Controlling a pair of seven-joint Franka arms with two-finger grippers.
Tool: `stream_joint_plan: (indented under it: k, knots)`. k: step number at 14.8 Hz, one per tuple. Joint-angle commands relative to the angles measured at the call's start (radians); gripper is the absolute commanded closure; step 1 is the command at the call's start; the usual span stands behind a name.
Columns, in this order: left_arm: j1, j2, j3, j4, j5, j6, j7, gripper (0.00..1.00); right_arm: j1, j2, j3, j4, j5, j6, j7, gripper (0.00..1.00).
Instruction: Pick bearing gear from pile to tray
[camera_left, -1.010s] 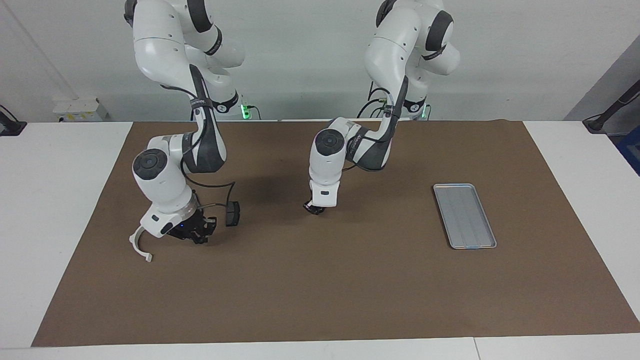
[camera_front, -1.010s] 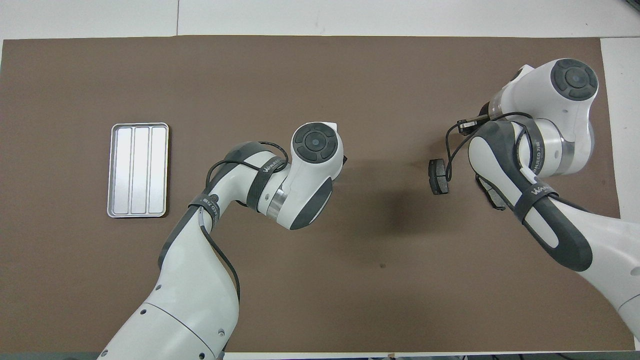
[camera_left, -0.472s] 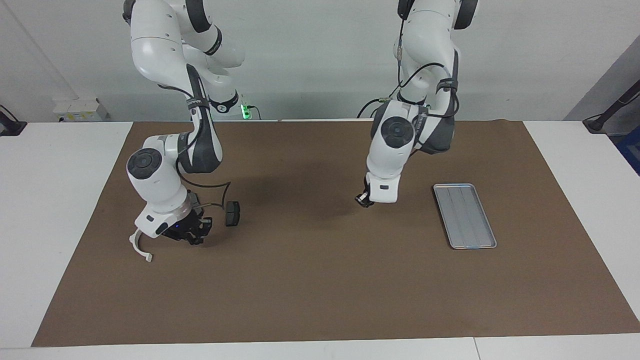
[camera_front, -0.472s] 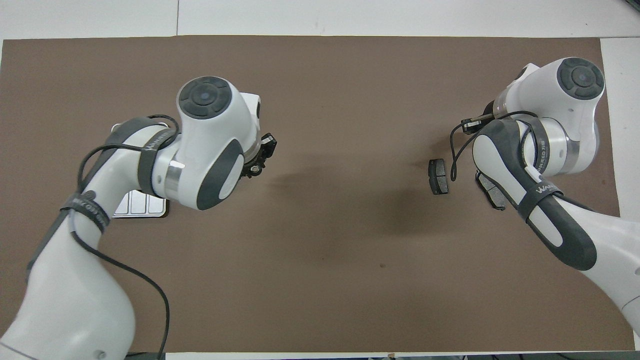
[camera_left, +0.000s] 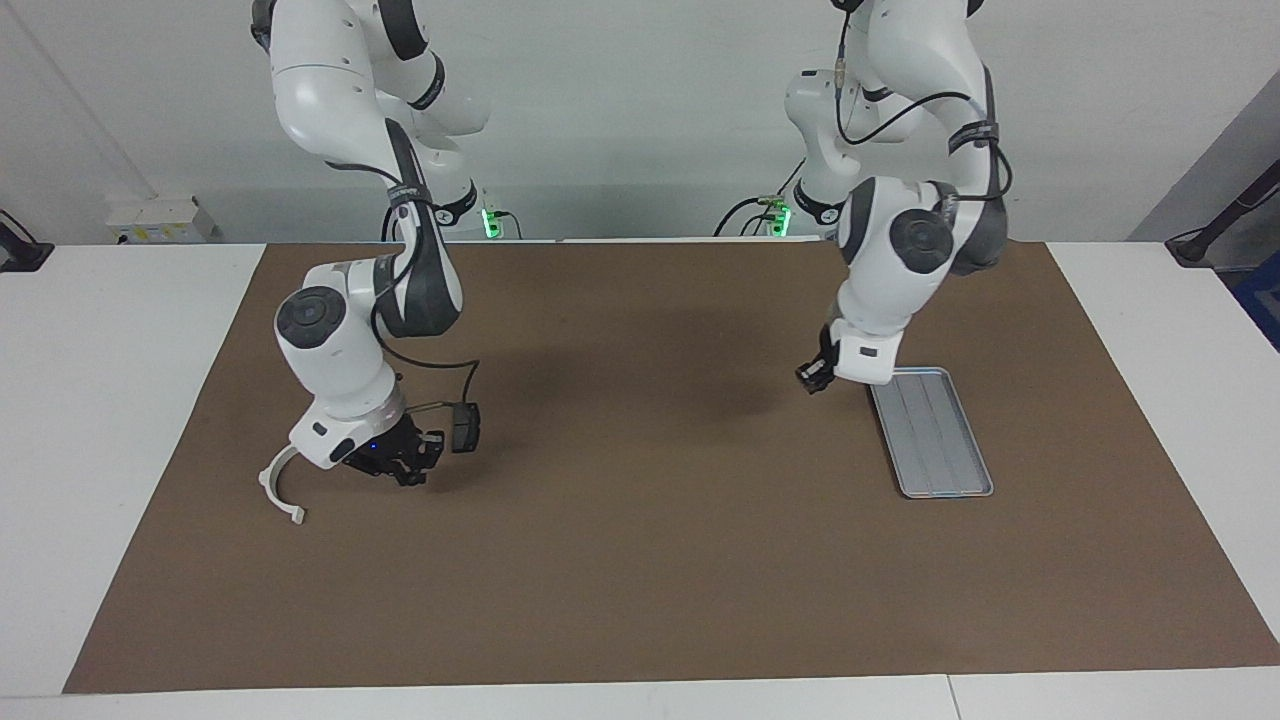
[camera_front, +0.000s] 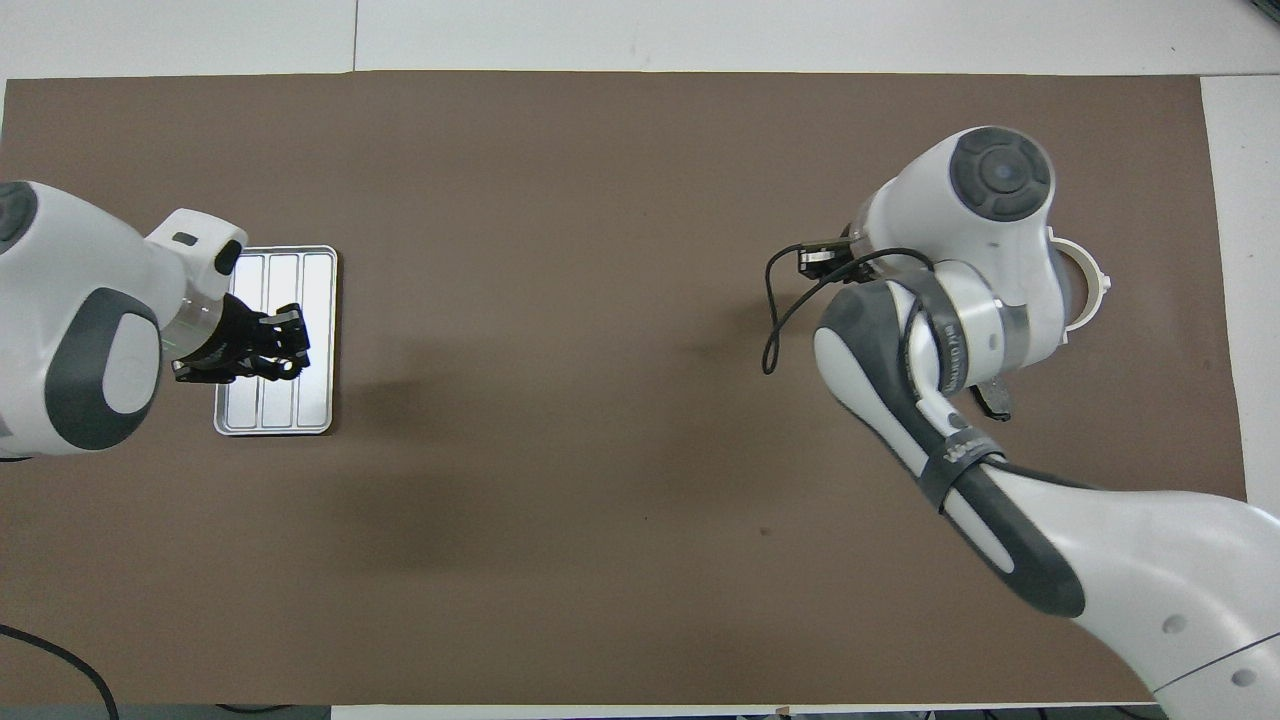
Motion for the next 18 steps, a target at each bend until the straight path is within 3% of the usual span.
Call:
stream_joint_plan:
  k: [1, 4, 9, 15, 17, 18]
  knots:
    - [0.037, -0.022, -0.017, -0.109, 0.010, 0.154, 0.095, 1.00, 0.073, -0.046, -0.002, -0.063, 0.003, -0.001, 0.142, 0.95]
    - [0.035, 0.005, -0.017, -0.159, 0.052, 0.249, 0.098, 1.00, 0.191, -0.043, -0.002, -0.083, 0.003, 0.022, 0.315, 0.95]
    - [0.032, 0.035, -0.017, -0.187, 0.099, 0.311, 0.124, 1.00, 0.354, 0.056, -0.005, -0.102, -0.014, 0.187, 0.501, 0.95]
    - [0.035, 0.053, -0.018, -0.206, 0.099, 0.343, 0.118, 0.99, 0.360, 0.078, -0.005, -0.106, -0.036, 0.201, 0.506, 0.95]
    - [0.035, 0.052, -0.018, -0.213, 0.099, 0.346, 0.120, 0.91, 0.362, 0.078, -0.003, -0.105, -0.036, 0.200, 0.507, 0.90]
    - [0.035, 0.052, -0.018, -0.215, 0.099, 0.354, 0.120, 0.81, 0.360, 0.078, -0.005, -0.105, -0.036, 0.198, 0.506, 0.77]
